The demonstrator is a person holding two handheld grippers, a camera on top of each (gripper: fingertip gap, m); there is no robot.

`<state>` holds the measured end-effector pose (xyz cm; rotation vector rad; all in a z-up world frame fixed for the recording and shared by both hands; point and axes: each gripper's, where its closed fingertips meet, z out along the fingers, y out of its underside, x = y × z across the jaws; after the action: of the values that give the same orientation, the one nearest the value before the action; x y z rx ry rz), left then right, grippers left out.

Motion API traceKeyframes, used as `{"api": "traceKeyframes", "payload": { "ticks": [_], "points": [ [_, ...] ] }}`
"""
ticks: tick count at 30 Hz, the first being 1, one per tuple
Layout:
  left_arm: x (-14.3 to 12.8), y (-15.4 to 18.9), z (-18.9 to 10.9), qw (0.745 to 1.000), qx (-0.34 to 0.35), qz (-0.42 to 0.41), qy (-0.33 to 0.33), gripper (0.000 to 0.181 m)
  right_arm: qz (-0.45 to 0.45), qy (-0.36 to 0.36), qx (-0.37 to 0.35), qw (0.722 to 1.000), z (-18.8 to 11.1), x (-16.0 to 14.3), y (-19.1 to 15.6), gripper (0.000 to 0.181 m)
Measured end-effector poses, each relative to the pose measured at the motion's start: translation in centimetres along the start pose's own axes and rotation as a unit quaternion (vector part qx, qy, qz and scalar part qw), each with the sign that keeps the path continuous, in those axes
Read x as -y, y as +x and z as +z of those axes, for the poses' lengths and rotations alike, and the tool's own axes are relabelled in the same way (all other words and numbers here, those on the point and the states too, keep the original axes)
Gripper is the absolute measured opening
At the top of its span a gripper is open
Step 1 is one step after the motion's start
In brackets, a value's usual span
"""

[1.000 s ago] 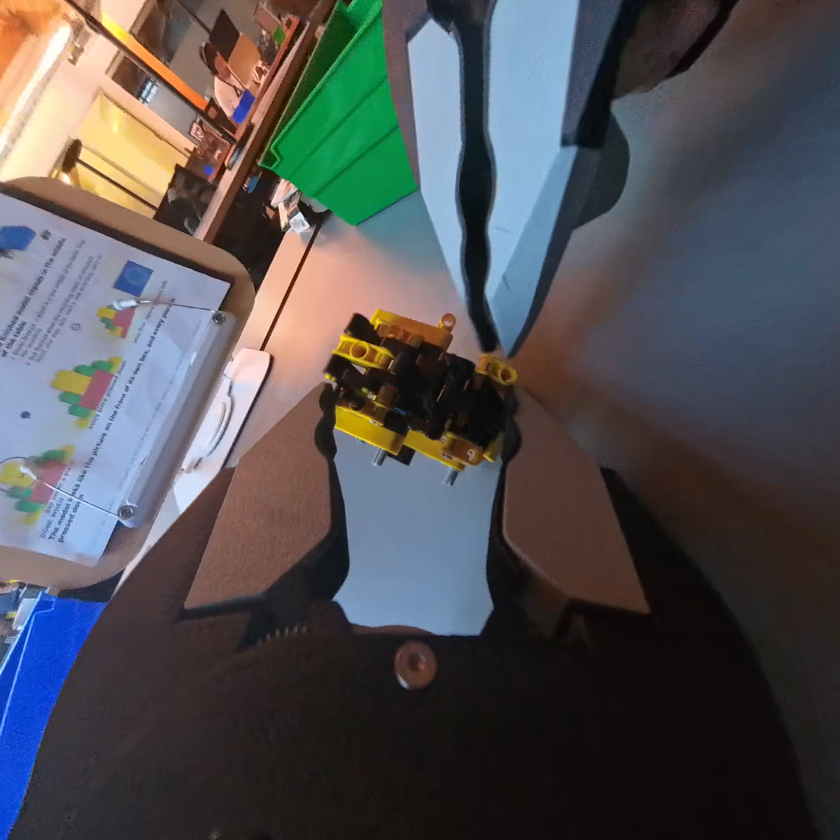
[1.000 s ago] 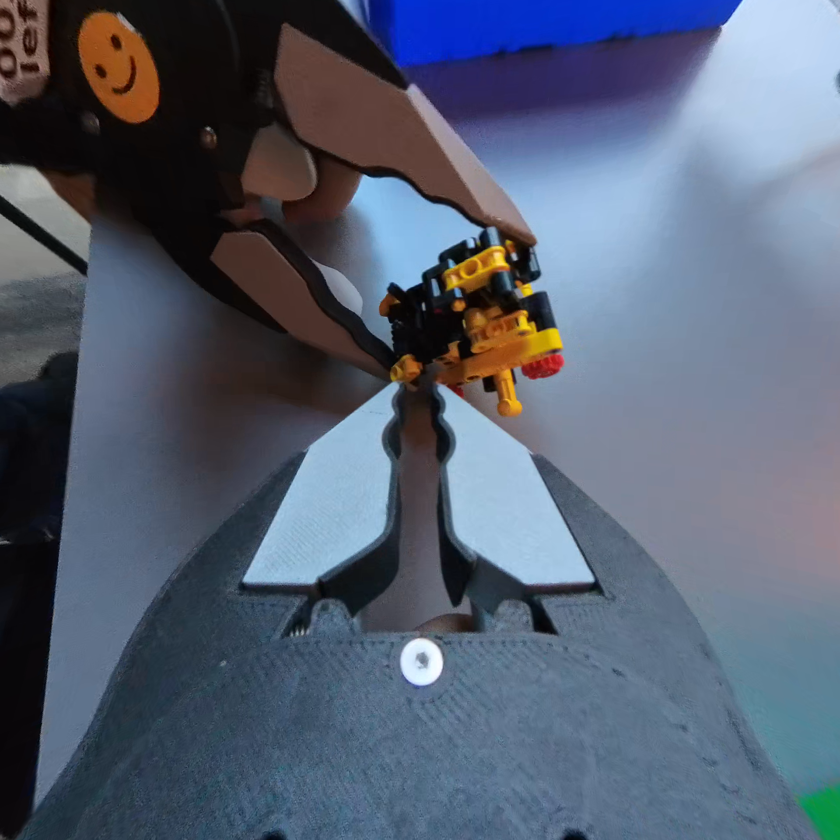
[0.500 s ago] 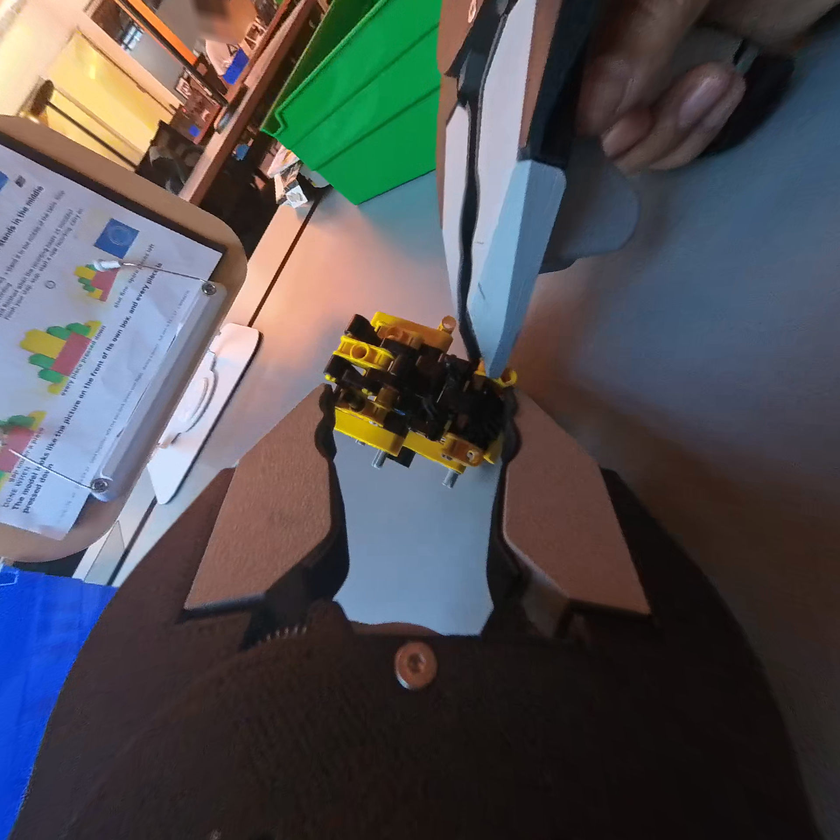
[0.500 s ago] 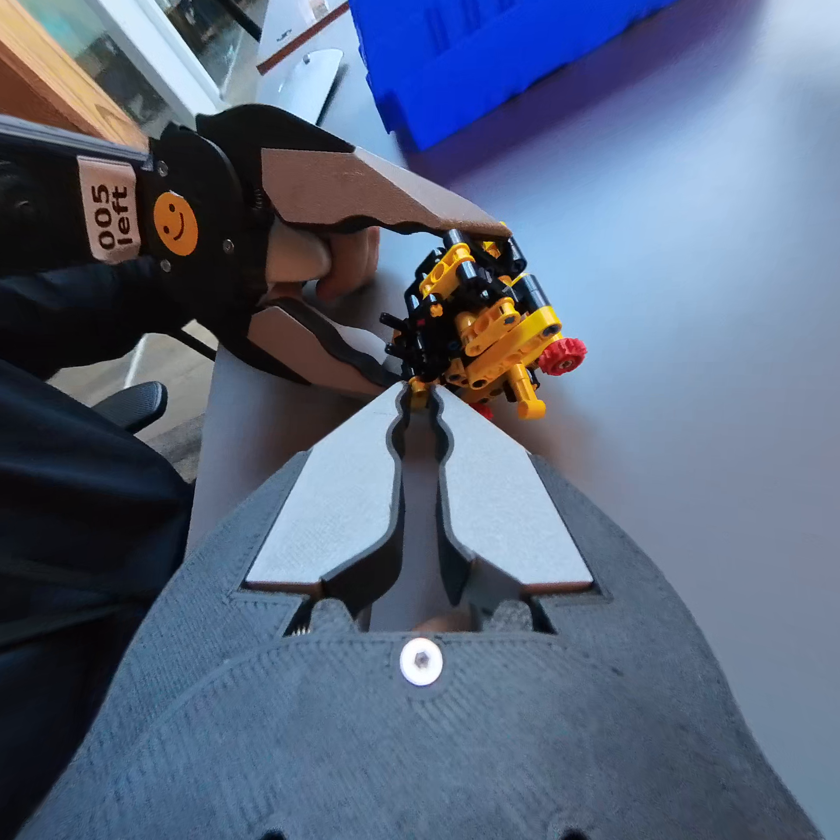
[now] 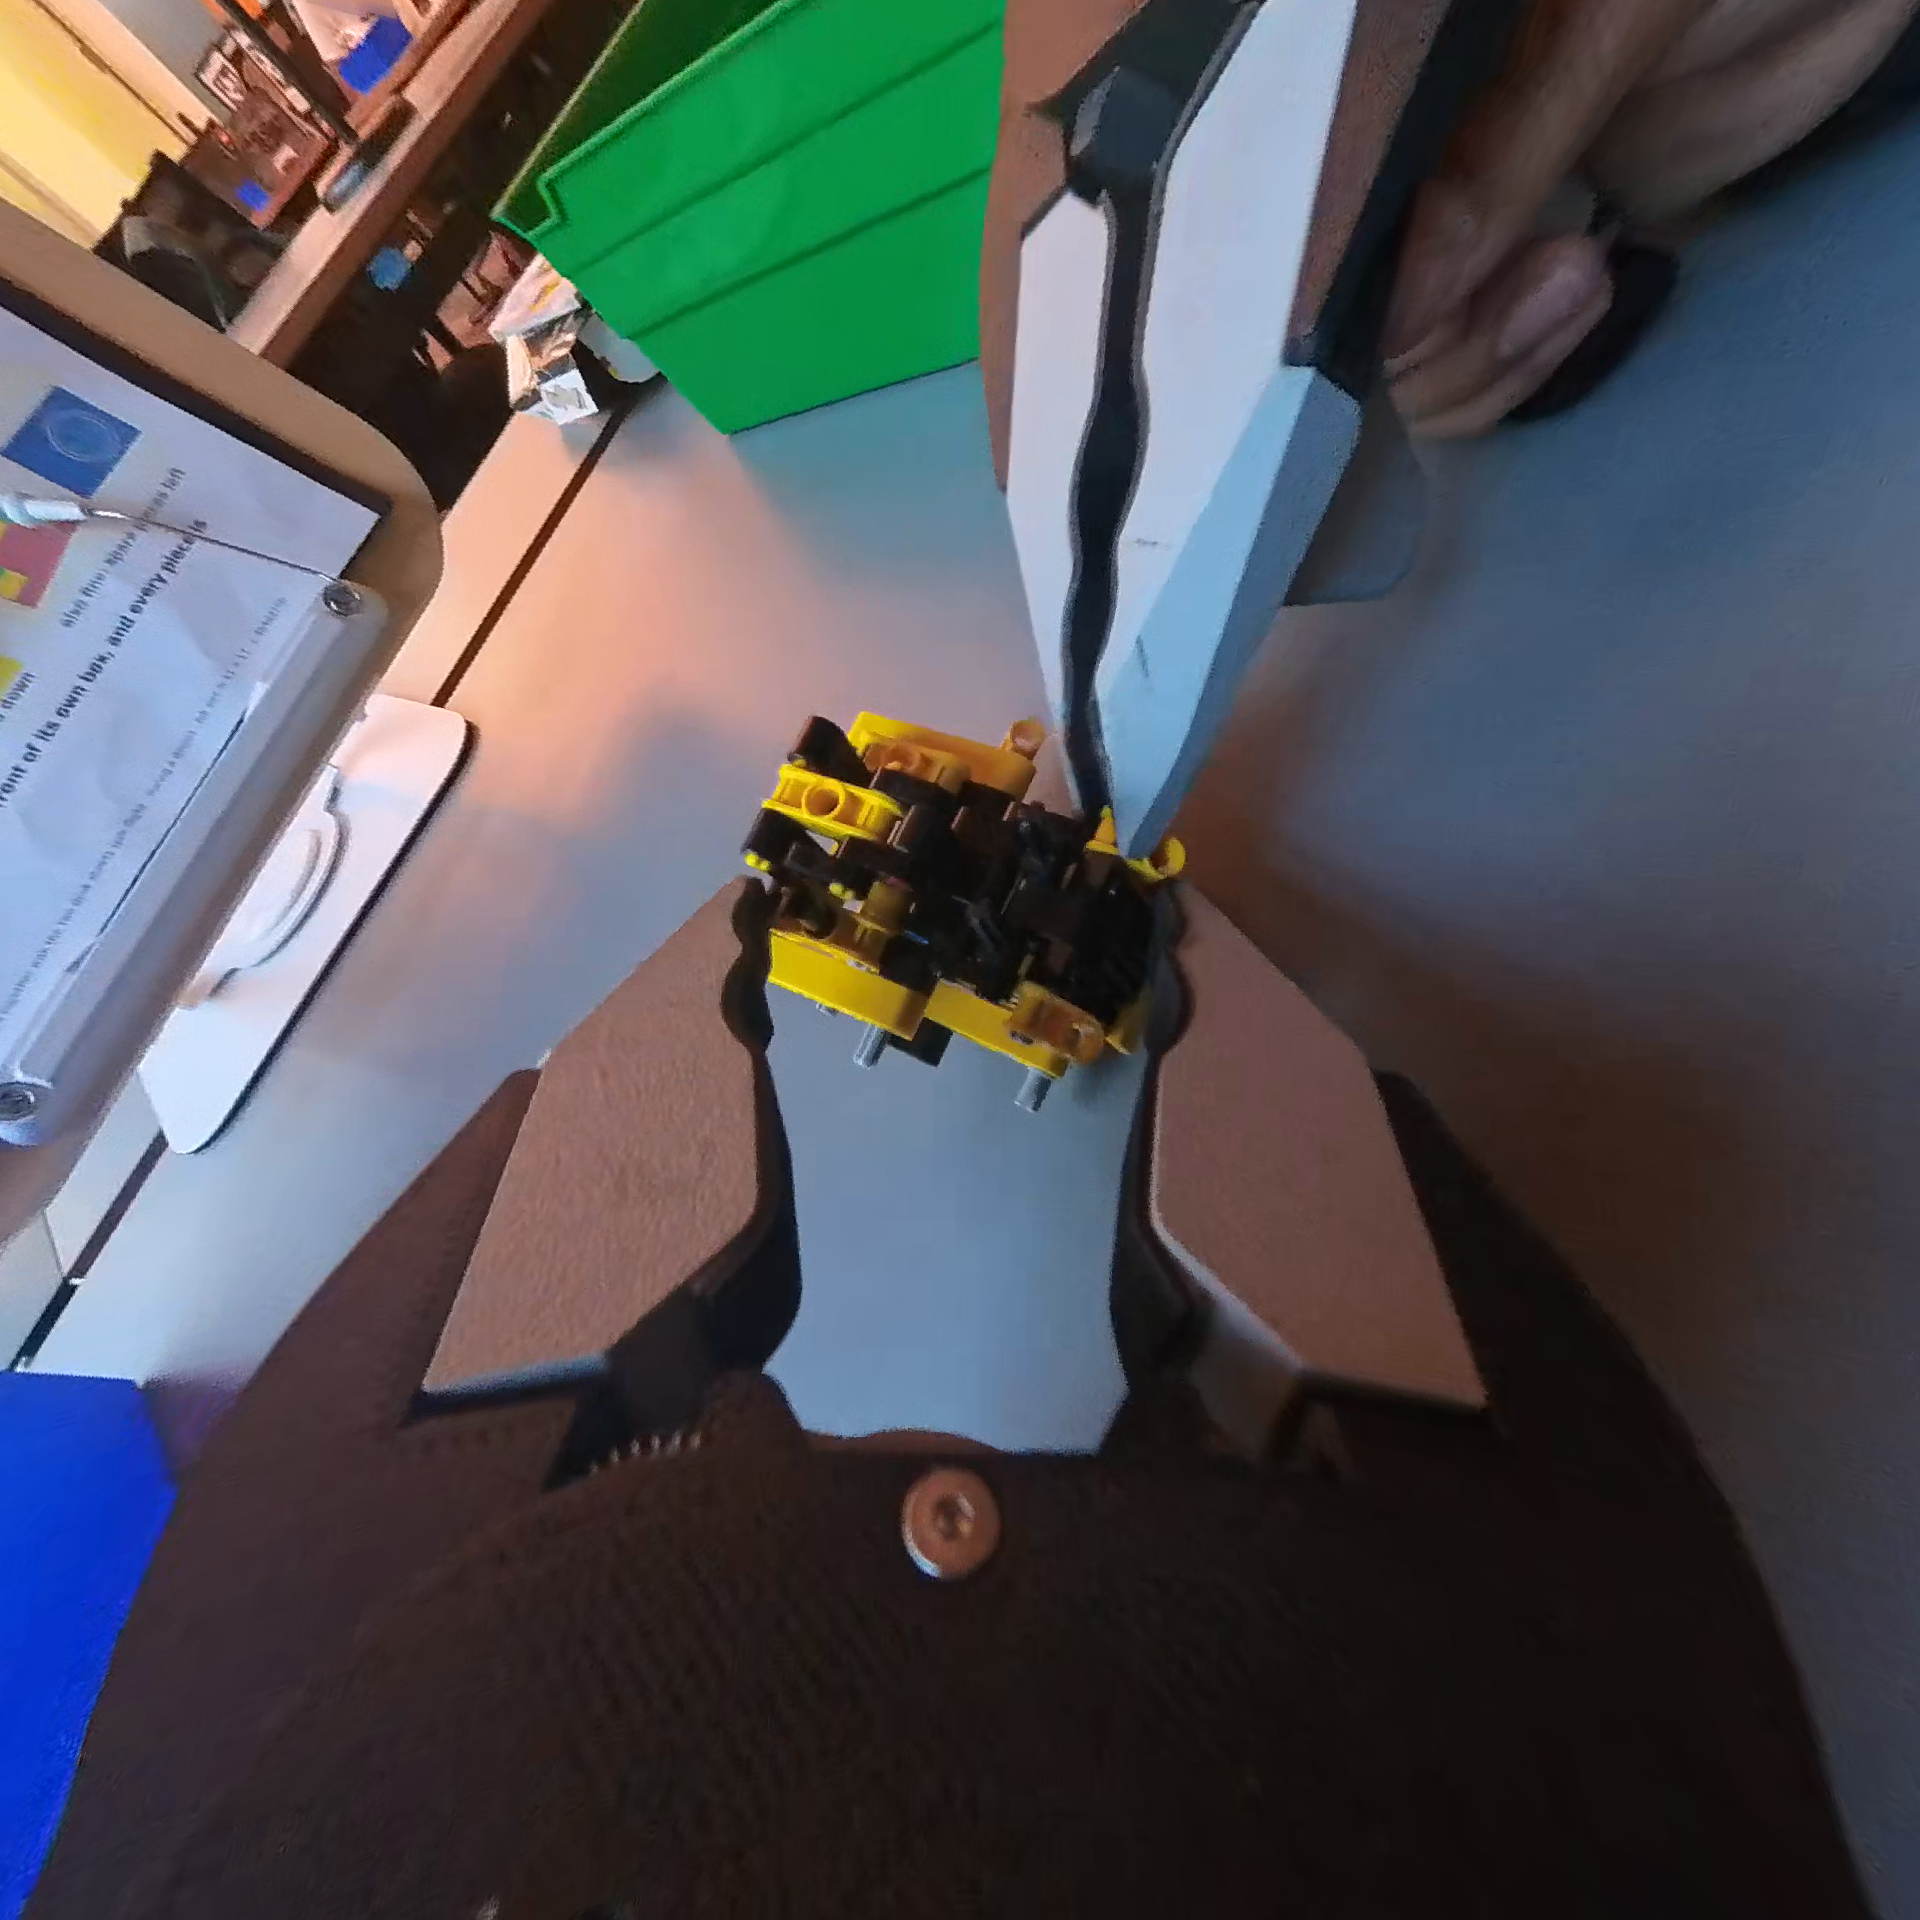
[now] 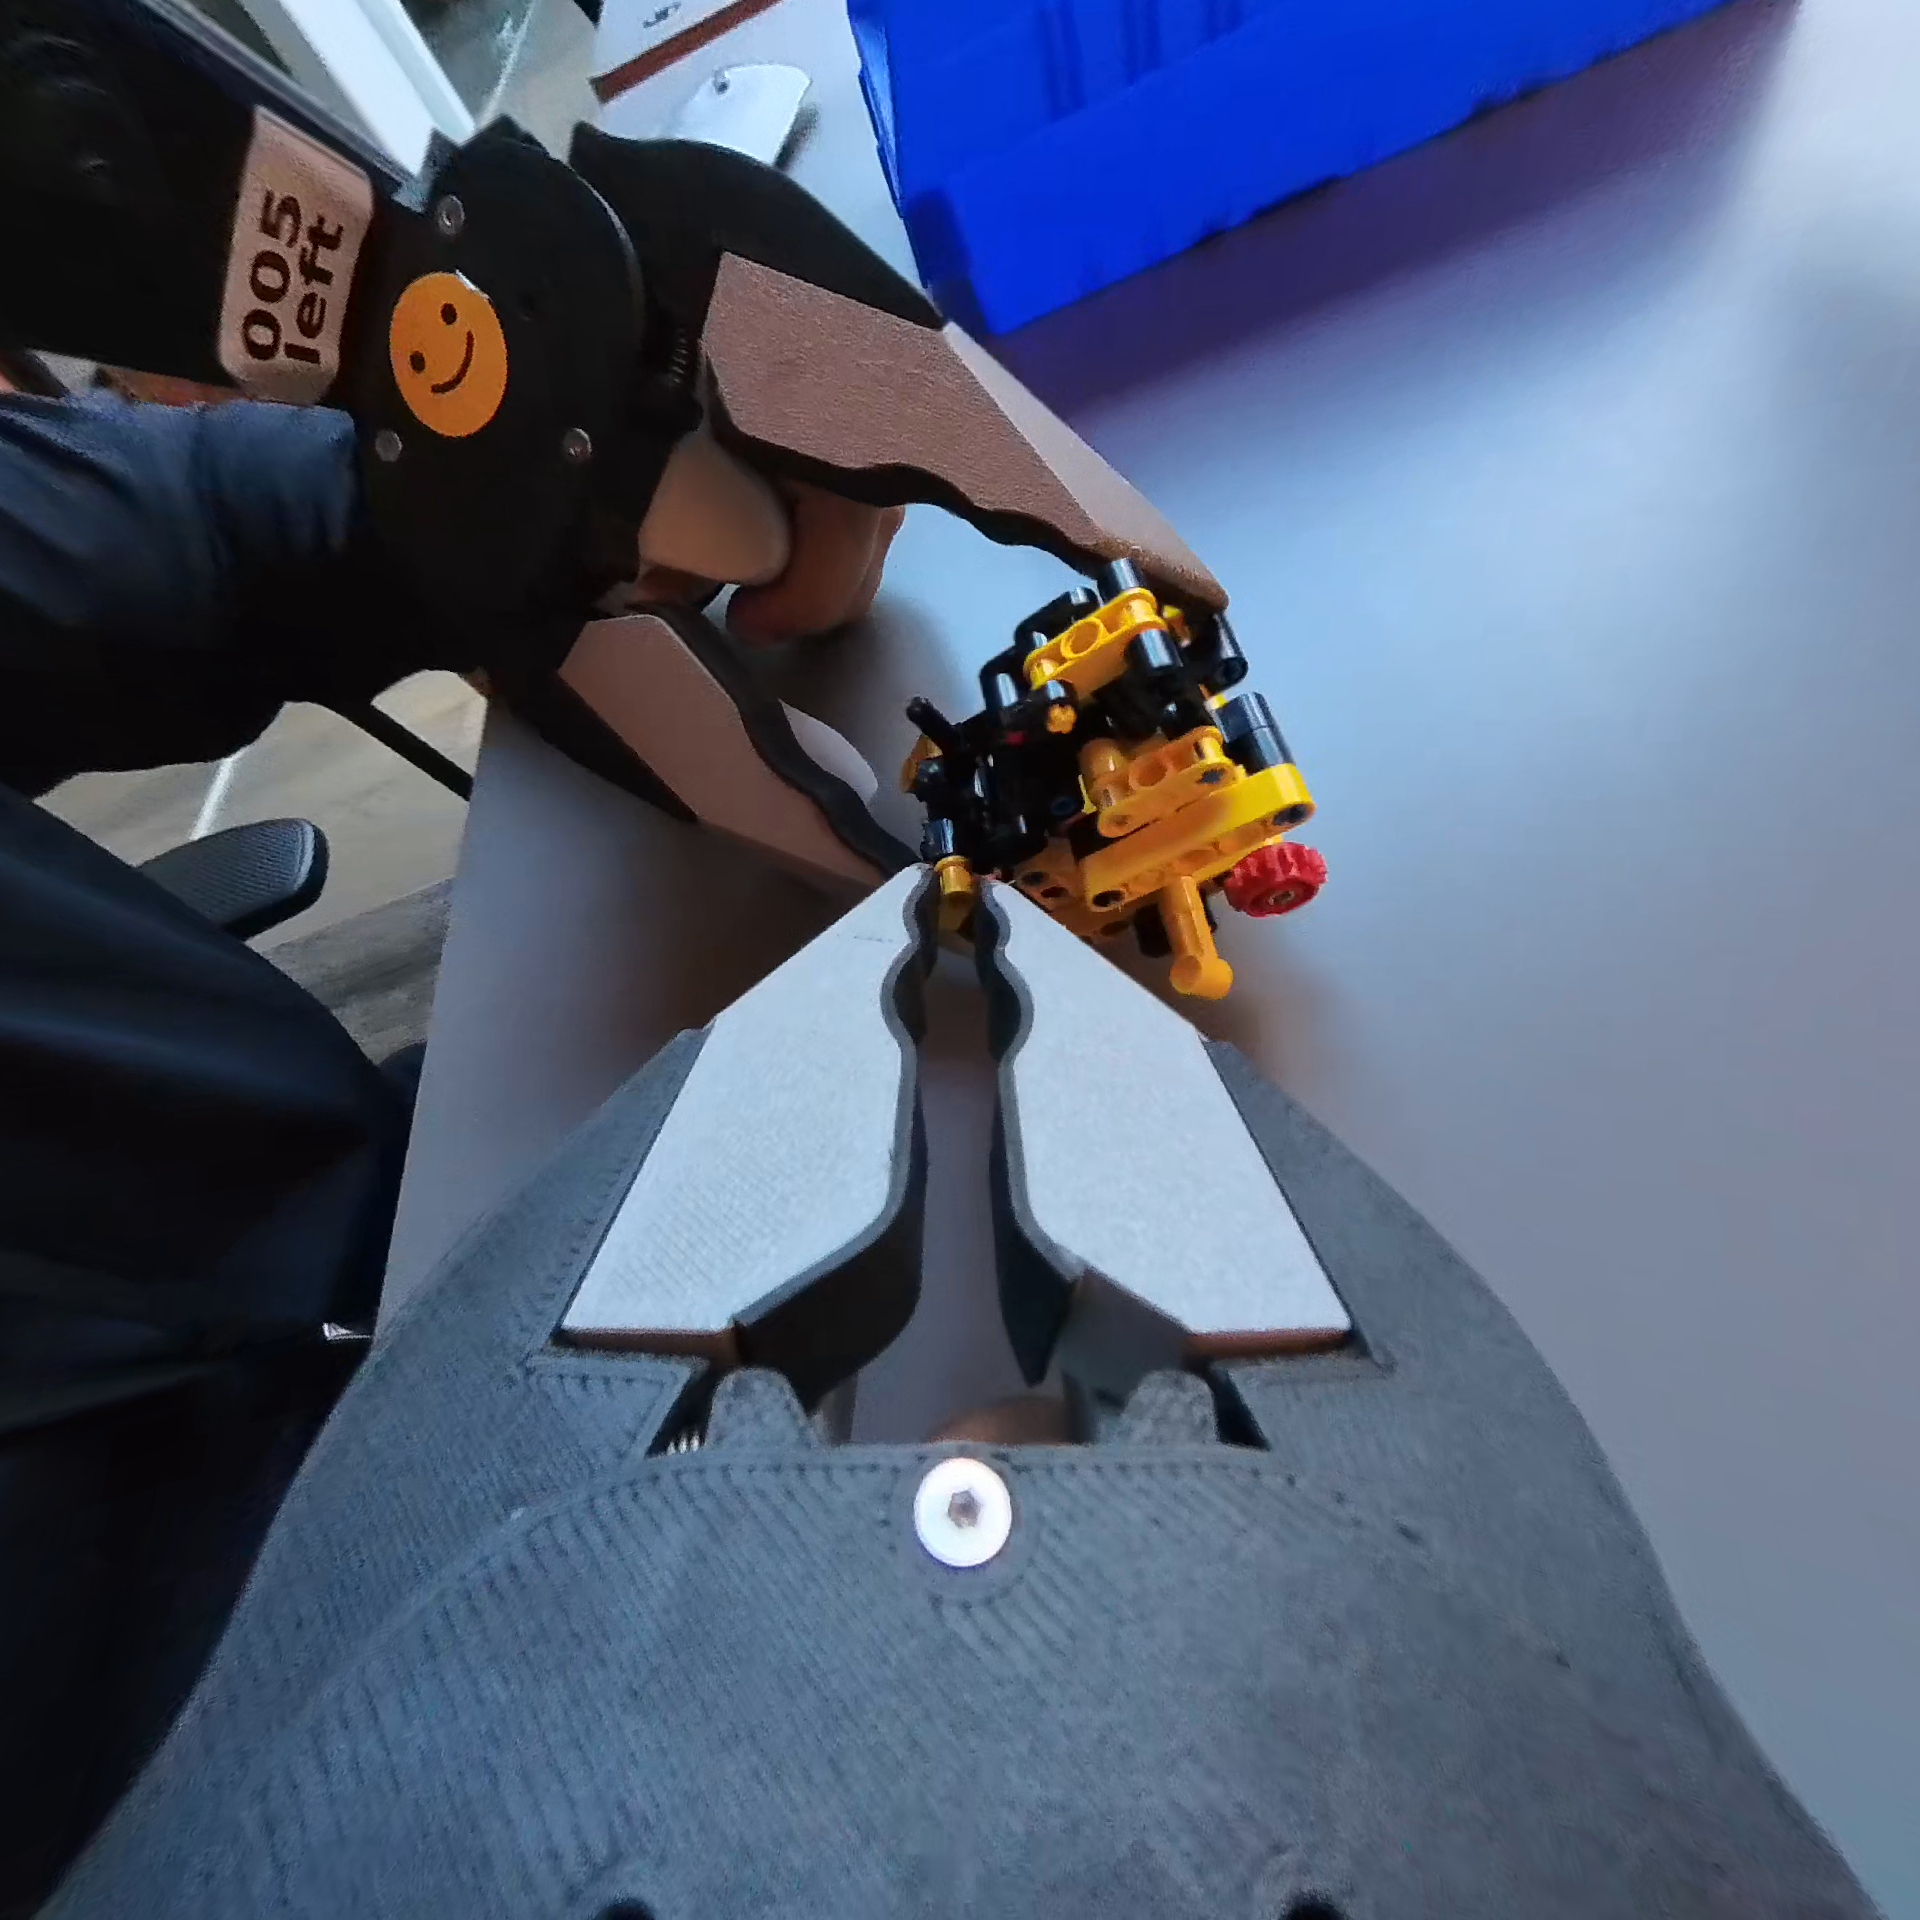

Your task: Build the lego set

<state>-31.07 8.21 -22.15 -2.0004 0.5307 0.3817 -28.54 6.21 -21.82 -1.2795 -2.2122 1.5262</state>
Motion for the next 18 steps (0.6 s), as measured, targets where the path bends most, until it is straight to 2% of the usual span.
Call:
{"api": "traceKeyframes", "payload": {
  "ticks": [6,13,18],
  "points": [
    [-0.03,-0.09,-0.26,1.0,-0.007,-0.02,0.003,0.071,0.023,0.008,0.007,1.0,-0.16,0.09,0.03,0.002],
    [0.06,0.15,-0.39,1.0,-0.017,-0.025,0.007,0.071,-0.041,-0.015,-0.022,0.999,-0.32,-0.14,-0.04,0.002],
    [0.16,0.15,-0.43,1.0,-0.009,-0.022,0.009,0.071,-0.008,-0.004,-0.003,1.0,-0.44,-0.17,-0.03,0.002]
  ]
}}
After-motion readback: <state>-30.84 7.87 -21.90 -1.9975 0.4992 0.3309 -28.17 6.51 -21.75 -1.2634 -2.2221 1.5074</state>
